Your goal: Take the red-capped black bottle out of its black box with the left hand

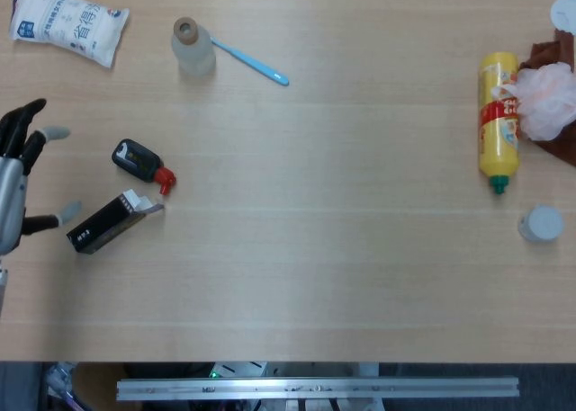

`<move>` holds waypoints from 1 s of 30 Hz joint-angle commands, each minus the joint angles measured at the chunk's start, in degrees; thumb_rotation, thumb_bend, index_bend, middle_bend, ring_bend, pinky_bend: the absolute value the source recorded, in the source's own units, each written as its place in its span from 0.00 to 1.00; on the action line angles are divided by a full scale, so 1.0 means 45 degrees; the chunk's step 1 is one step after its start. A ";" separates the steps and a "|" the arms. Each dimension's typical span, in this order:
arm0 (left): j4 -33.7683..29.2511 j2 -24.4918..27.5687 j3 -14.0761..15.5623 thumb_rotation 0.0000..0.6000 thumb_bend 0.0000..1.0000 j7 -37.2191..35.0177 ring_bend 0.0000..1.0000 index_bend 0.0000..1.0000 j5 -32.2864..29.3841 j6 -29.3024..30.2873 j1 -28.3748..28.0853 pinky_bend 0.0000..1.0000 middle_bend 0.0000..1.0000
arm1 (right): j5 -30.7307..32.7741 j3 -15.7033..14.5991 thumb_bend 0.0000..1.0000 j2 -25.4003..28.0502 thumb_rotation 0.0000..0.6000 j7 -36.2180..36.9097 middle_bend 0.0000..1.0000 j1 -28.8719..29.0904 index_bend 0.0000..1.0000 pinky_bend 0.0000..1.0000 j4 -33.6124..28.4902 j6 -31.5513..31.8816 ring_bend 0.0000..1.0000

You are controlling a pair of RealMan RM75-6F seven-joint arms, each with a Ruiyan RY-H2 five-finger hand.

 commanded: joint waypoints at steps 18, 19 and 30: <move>-0.0438 0.0683 0.0668 1.00 0.03 0.0741 0.13 0.30 0.0665 0.0578 0.1098 0.25 0.15 | 0.0004 -0.0061 0.08 0.0356 1.00 -0.0690 0.16 0.0018 0.17 0.23 -0.0826 -0.0191 0.09; -0.0404 0.0657 0.0635 1.00 0.03 0.0707 0.13 0.30 0.0611 0.0545 0.1104 0.25 0.15 | 0.0005 -0.0045 0.08 0.0370 1.00 -0.0698 0.16 0.0030 0.17 0.23 -0.0849 -0.0191 0.09; -0.0108 0.0525 0.0482 1.00 0.03 0.0414 0.13 0.30 0.0423 0.0382 0.1201 0.25 0.15 | -0.0018 -0.0018 0.08 0.0304 1.00 -0.0638 0.16 0.0041 0.17 0.23 -0.0789 -0.0141 0.09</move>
